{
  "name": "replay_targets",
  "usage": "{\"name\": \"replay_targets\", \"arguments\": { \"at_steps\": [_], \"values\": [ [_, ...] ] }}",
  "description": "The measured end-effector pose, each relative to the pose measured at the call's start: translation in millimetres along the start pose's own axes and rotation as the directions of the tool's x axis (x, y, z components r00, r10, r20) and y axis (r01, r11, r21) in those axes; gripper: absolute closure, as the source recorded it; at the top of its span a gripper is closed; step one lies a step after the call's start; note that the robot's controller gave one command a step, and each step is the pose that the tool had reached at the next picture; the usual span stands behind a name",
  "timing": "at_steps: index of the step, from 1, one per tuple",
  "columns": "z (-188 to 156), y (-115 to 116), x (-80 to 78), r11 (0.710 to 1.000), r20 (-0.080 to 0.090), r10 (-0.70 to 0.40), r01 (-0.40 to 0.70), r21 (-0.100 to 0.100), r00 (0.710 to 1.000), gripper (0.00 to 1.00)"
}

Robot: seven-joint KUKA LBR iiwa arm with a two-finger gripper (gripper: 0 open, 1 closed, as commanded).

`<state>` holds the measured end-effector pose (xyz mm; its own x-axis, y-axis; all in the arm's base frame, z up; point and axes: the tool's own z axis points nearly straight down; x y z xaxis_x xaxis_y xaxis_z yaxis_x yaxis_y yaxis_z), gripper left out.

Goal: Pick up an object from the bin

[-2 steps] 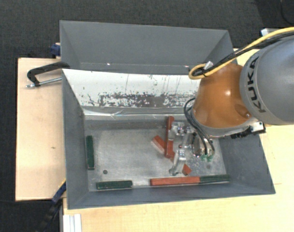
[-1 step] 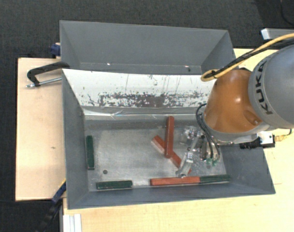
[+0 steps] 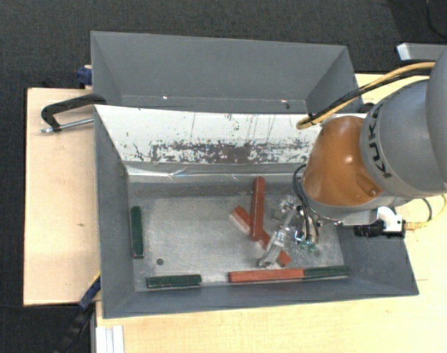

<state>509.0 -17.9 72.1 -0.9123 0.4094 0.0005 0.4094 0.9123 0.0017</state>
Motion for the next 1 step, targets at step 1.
{"name": "replay_targets", "arguments": {
  "at_steps": [1],
  "values": [
    [2.0,14.5,25.6,0.994,-0.002,0.108,-0.108,0.001,0.994,1.0]
  ]
}}
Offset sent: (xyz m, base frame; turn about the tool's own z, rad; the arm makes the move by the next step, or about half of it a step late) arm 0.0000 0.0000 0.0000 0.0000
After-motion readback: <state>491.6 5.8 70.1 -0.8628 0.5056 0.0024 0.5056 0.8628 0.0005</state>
